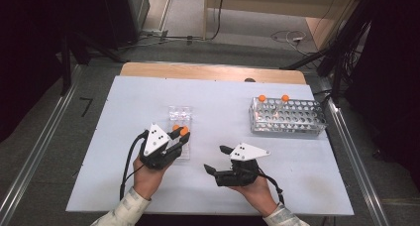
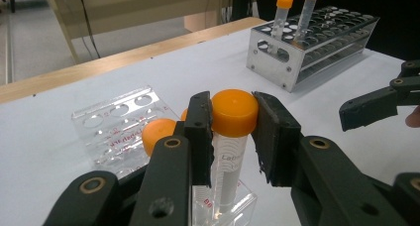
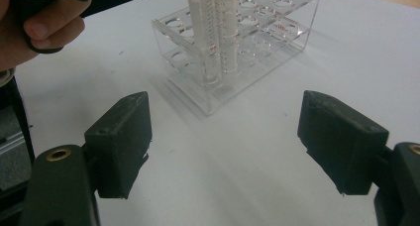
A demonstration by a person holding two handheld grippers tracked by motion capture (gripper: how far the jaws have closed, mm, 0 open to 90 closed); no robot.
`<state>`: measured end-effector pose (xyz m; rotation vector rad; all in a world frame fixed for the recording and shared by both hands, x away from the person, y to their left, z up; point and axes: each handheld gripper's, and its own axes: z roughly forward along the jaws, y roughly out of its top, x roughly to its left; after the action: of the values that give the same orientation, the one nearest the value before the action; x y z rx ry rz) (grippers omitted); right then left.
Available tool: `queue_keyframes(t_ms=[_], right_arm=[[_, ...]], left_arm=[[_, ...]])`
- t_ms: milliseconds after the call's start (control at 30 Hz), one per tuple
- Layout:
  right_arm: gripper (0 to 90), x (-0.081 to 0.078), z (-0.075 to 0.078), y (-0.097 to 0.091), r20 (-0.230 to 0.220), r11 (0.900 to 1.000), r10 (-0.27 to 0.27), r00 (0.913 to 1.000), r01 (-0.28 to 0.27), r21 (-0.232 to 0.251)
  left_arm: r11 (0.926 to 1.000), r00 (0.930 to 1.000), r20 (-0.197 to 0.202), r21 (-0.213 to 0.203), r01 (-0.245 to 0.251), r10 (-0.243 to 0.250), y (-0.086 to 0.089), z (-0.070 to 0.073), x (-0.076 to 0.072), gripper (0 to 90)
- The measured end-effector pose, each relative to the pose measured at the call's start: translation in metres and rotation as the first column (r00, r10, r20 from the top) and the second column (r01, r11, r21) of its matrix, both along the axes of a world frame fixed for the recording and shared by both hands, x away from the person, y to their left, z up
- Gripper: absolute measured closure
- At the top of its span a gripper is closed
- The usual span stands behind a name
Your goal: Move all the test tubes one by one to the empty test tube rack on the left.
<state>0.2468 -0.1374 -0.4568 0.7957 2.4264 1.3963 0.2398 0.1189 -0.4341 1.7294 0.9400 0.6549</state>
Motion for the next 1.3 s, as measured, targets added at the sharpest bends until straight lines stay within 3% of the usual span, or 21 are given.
queue_keyframes(t_ms=[300, 833, 1300], right_arm=[[19.7, 0.000, 0.000, 0.000, -0.001, 1.0000, 0.001, 1.0000, -0.001, -0.002], [19.7, 0.000, -0.001, 0.000, 0.000, 1.0000, -0.001, 1.0000, 0.001, -0.002], [19.7, 0.003, 0.002, -0.004, 0.012, 0.9995, -0.031, 0.9995, 0.031, -0.001]], left_arm=[[1.0000, 0.9999, -0.010, 0.004, 0.002, -0.001, 0.000, -0.002, 0.000, 69.1], [0.9995, 0.9998, -0.011, -0.026, 0.017, -0.017, 0.000, 0.000, -0.002, 61.5], [0.9961, 0.9994, -0.030, -0.087, 0.014, -0.017, 0.007, 0.008, -0.003, 36.7]])
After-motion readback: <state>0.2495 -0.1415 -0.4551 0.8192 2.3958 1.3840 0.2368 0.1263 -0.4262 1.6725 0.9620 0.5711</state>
